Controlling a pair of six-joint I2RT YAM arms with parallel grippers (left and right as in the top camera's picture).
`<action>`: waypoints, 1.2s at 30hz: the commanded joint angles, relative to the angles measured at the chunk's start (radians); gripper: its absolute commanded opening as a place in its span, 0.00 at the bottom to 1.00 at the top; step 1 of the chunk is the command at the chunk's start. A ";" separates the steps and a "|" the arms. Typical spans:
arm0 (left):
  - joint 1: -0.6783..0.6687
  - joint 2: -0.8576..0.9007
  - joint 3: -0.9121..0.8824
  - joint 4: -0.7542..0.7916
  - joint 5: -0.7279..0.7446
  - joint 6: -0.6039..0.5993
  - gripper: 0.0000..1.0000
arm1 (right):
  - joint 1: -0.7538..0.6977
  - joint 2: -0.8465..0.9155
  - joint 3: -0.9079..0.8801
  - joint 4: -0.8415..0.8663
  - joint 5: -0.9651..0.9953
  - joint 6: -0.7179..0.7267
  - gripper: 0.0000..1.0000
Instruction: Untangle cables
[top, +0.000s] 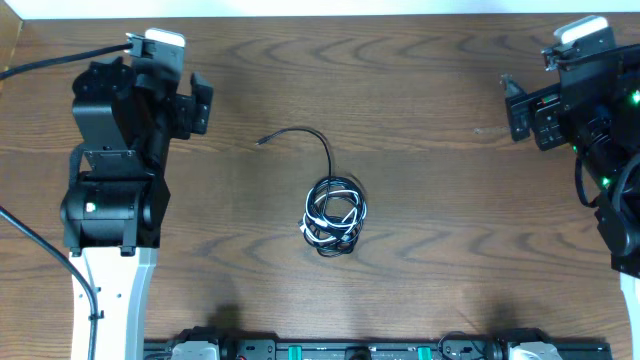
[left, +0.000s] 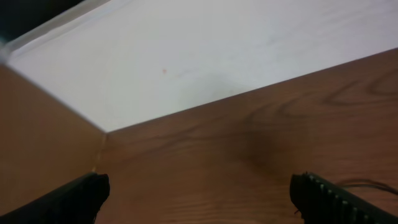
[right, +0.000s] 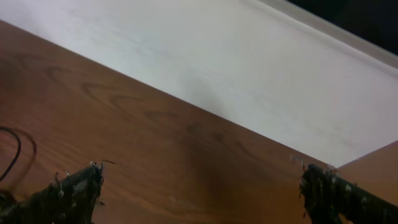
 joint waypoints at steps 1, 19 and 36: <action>-0.002 -0.014 0.019 -0.011 0.066 0.031 0.98 | 0.002 0.000 0.017 -0.006 -0.031 -0.015 0.99; -0.002 -0.085 0.019 -0.023 0.002 -0.140 0.98 | 0.002 -0.001 0.017 -0.051 -0.007 -0.035 0.99; -0.002 0.072 0.020 -0.006 -0.073 -0.329 0.99 | 0.002 0.013 0.016 -0.027 -0.008 -0.013 0.99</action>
